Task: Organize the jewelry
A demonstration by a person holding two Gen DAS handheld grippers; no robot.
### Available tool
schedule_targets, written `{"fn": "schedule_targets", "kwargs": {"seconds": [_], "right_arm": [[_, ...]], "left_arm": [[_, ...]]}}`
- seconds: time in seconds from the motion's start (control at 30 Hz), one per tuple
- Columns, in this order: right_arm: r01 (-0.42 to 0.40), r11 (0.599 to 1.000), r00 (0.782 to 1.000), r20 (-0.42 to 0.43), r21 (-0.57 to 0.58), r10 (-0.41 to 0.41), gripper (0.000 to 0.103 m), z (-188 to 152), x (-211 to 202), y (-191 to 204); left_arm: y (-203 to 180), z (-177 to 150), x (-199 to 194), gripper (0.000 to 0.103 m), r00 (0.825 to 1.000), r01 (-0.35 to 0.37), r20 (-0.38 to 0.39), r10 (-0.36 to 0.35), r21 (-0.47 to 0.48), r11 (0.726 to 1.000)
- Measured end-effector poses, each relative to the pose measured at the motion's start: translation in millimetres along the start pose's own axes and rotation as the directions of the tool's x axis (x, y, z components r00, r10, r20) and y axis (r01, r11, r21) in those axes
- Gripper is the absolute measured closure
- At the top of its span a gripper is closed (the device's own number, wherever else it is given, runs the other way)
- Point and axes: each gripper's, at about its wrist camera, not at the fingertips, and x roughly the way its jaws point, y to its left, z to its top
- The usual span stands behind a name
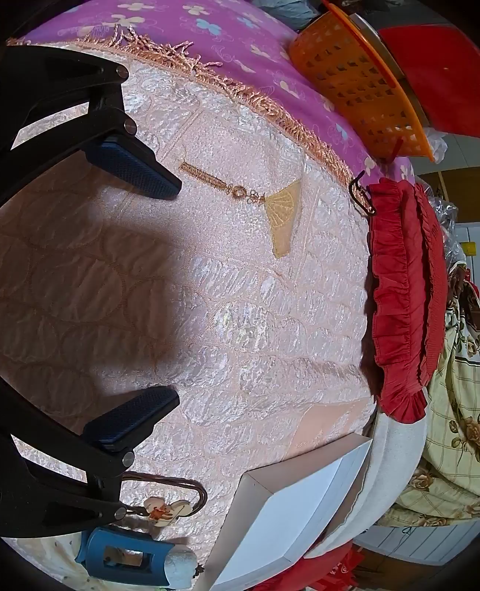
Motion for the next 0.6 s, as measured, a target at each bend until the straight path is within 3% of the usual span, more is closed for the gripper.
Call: {"fn": "schedule_targets", "kwargs": {"seconds": [0.2,0.27,0.3,0.6], "right_arm": [[-0.002,1.000,1.000,-0.002,0.001,0.002,0.000,0,0,0],[-0.002,1.000,1.000,-0.003,0.000,0.002,0.000,0,0,0],[-0.003,1.000,1.000,-0.003,-0.001,0.003,0.000,0,0,0],[-0.001,1.000,1.000,-0.002,0.000,0.001,0.000,0,0,0]], "left_arm": [[0,-1,-4,0.001,1.000,-0.027,-0.010,0.027,-0.026,0.999],[-1,-2,-13,0.008,0.998,-0.044,-0.039,0.042,-0.037,0.998],[-3,-5,-21,0.014,0.999,-0.040,-0.033,0.039,-0.031,0.999],[-14,-34,-121,0.014,0.998,-0.049,0.047,0.053,-0.071,0.996]]}}
